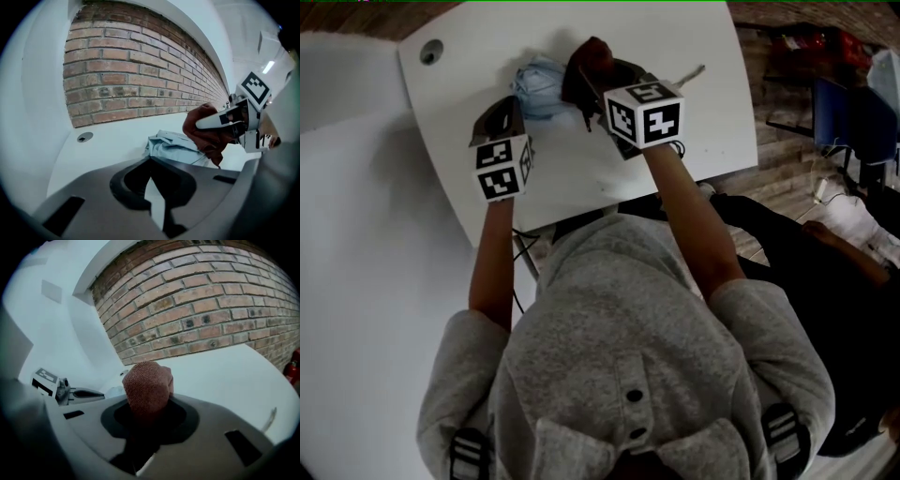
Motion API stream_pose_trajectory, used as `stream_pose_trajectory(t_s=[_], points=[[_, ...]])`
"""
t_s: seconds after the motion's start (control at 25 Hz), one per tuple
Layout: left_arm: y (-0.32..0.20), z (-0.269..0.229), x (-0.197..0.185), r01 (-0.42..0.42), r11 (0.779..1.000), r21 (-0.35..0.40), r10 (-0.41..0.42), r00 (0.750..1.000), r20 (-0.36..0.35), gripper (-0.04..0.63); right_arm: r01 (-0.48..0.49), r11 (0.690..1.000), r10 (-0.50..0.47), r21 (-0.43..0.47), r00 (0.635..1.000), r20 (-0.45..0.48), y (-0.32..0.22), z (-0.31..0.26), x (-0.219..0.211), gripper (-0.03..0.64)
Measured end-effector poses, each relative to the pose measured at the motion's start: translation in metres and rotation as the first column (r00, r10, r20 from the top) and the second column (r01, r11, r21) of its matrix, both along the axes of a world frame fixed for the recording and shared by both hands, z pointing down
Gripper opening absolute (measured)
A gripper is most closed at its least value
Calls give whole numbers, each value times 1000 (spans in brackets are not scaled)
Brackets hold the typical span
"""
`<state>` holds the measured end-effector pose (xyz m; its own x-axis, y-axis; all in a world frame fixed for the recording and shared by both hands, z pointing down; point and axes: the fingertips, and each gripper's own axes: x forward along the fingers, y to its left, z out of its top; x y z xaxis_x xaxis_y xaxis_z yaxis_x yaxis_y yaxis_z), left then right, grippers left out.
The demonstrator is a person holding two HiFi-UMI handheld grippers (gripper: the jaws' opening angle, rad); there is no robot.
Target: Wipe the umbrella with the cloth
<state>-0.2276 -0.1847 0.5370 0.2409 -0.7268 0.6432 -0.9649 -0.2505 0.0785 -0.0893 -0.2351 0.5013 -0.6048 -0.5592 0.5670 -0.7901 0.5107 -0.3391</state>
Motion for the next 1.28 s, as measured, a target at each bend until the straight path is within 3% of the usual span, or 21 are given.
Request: stream_pose_trajectory(t_s=[0.6,0.92,1.12,1.28], points=[[-4,-1,6,11,1000,-19,-9,995,95,15,15,1000,-8,23,959,-282,-2,27,123,101],[-2,-2,8,21,1000,-20,-18,992,122,15,-28,999,35,24,936,-351,-4,36,180,101],[1,-4,12,8,1000,-29,-4,992,128,15,-43,997,66,62,885,-461,-11,31,216,101],[3,-12,13,3,999,-36,2,992,128,15,-51,993,105,109,810,-577,-15,21,250,101]])
